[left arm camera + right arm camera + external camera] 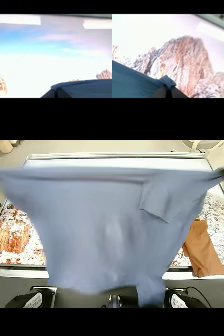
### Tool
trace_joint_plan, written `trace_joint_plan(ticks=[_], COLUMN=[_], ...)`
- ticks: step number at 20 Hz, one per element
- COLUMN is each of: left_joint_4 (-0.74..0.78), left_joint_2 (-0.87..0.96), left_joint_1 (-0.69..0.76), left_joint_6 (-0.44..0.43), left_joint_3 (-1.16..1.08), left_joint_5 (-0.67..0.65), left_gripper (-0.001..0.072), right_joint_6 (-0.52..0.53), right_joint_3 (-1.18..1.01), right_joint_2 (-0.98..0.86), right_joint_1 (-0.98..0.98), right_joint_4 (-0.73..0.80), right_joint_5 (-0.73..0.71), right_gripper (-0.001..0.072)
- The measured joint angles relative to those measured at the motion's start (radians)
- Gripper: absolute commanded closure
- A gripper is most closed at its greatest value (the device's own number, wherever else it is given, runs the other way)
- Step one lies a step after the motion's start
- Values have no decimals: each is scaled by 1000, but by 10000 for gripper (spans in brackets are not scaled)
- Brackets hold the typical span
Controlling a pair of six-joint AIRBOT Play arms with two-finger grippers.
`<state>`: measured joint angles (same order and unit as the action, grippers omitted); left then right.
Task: Fold the shirts.
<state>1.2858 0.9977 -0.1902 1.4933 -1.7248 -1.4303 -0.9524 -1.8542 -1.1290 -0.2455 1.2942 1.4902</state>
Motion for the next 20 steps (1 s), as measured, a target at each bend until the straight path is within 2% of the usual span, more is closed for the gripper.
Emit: trace_joint_plan(ticks=[5,9,14,17,20], left_joint_4=[6,-26,-63,-101,-120], left_joint_2=[217,432,626,678,691], left_joint_1=[7,10,11,11,8], left_joint_6=[-20,-24,-27,-39,-123], left_joint_3=[232,231,176,163,138], left_joint_5=[162,275,360,392,352], left_gripper=[684,684,684,684,684], right_joint_6=[-63,-80,-140,-144,-62], right_joint_3=[0,0,0,-1,-1], right_joint_2=[-346,-542,-659,-690,-676], right_joint_1=[40,114,142,146,147], right_joint_4=[-29,-29,-31,-29,16], right_joint_5=[42,-124,-376,-383,-296], right_gripper=[700,699,699,698,698])
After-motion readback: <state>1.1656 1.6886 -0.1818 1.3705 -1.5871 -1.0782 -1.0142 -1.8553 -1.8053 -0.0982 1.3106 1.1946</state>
